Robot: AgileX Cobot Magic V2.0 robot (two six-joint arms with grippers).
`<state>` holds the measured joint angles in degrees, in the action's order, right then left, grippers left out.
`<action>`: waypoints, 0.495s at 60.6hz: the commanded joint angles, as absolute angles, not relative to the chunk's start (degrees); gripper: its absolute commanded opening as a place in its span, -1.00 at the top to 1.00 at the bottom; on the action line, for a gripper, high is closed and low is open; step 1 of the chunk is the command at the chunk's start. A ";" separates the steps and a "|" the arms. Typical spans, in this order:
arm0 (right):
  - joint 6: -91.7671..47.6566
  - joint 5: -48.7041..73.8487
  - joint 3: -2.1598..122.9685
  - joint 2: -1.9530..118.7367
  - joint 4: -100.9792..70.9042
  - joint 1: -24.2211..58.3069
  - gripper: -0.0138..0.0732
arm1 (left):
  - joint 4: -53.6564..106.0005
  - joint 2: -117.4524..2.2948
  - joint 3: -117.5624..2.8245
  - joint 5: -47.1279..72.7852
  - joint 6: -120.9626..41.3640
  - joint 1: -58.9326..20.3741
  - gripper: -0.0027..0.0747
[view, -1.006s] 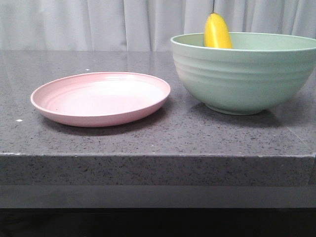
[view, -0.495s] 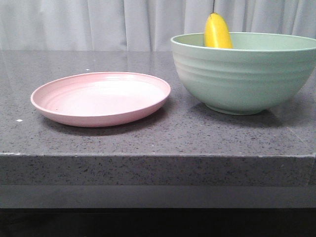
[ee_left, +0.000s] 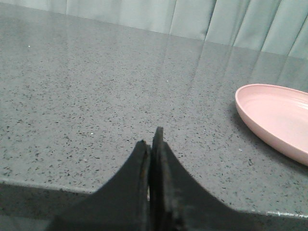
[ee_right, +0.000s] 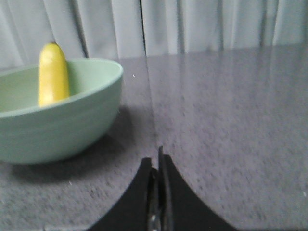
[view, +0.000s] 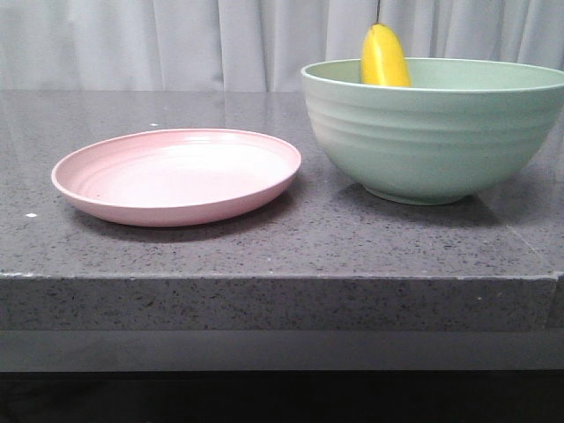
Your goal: Transfer banana from pink plate to green bowl
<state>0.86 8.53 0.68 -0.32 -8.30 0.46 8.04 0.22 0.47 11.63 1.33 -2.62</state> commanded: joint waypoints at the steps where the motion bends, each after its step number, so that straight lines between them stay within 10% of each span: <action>1: 1.33 3.53 -1.48 -1.85 -7.50 -0.82 0.82 | 8.29 1.30 0.66 6.68 1.83 -2.56 0.98; 30: 1.33 6.94 -1.55 -1.93 -7.44 -1.01 0.82 | 8.29 1.30 0.66 6.68 1.83 -2.56 0.98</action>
